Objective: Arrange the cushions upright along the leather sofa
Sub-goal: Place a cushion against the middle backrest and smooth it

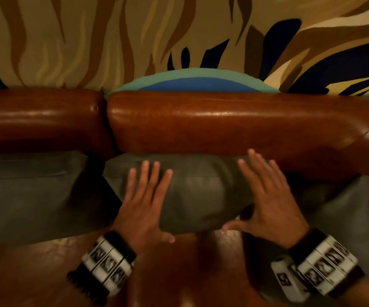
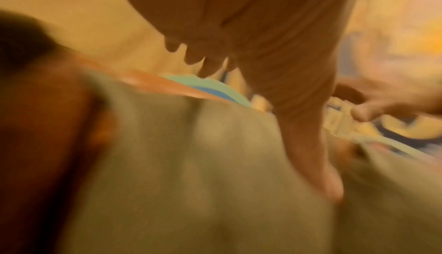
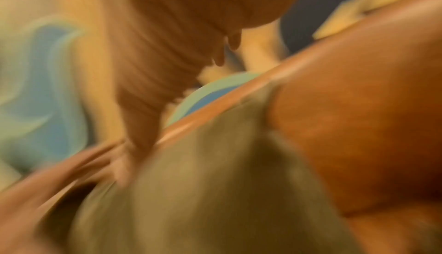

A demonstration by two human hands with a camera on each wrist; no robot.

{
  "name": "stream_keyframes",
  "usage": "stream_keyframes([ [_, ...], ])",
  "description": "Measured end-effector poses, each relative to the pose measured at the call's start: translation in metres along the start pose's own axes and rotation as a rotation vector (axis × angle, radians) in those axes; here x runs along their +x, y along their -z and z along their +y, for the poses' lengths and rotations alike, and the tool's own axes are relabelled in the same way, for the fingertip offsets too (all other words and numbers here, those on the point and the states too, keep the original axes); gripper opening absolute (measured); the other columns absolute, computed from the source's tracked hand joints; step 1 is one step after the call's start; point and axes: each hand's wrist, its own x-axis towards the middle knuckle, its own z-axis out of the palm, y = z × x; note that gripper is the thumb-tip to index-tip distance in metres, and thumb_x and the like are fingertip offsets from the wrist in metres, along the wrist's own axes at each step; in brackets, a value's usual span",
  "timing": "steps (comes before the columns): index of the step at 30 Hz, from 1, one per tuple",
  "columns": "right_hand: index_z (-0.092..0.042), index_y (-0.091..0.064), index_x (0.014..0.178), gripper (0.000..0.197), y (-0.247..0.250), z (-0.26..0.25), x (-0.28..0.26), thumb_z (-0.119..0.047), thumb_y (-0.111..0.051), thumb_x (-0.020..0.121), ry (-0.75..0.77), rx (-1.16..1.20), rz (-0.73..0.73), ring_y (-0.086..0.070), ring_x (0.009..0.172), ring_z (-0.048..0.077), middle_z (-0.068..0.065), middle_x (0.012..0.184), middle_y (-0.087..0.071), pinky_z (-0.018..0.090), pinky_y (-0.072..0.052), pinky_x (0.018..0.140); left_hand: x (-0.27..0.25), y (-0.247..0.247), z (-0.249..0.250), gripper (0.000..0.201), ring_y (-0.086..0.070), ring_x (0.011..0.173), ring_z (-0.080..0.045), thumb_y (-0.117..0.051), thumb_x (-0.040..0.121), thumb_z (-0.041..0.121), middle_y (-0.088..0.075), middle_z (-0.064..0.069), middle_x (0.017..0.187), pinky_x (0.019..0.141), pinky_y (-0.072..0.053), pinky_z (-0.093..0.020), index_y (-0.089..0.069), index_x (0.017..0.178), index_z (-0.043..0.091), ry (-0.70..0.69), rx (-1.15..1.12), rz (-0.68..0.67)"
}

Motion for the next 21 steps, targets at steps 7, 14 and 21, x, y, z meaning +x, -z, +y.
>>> stream_keyframes([
  [7, -0.018, 0.031, 0.164, 0.175, -0.030, -0.013, 0.073, -0.079, -0.088, 0.051, 0.042, -0.287, -0.449, 0.015, 0.165, 0.038, 0.017, 0.178, 0.020, 0.063, 0.011, 0.131, 0.055, -0.004, -0.018, 0.181, 0.015, 0.155, -0.043, -0.088, 0.033, 0.074, 0.020, -0.026, 0.166, 0.119, 0.011, -0.068, 0.038, 0.151, 0.021, -0.052, 0.310, -0.183],
  [14, -0.029, 0.017, 0.170, 0.171, -0.009, 0.022, 0.094, -0.074, -0.093, 0.047, -0.089, -0.261, -0.515, -0.010, 0.165, 0.032, 0.007, 0.178, -0.009, 0.056, 0.003, 0.134, 0.055, 0.004, -0.068, 0.180, -0.013, 0.155, -0.036, -0.087, 0.029, 0.077, -0.013, -0.016, 0.168, 0.122, 0.004, -0.067, 0.033, 0.153, 0.027, 0.022, 0.299, -0.186],
  [21, -0.029, -0.010, 0.169, 0.151, 0.003, 0.038, 0.102, -0.065, -0.097, 0.051, -0.103, -0.263, -0.548, -0.035, 0.152, 0.029, 0.003, 0.164, -0.036, 0.050, -0.021, 0.131, 0.060, 0.012, -0.089, 0.169, -0.031, 0.145, -0.027, -0.093, 0.032, 0.065, -0.030, -0.004, 0.158, 0.123, -0.018, -0.055, 0.012, 0.159, 0.030, 0.110, 0.238, -0.208],
])
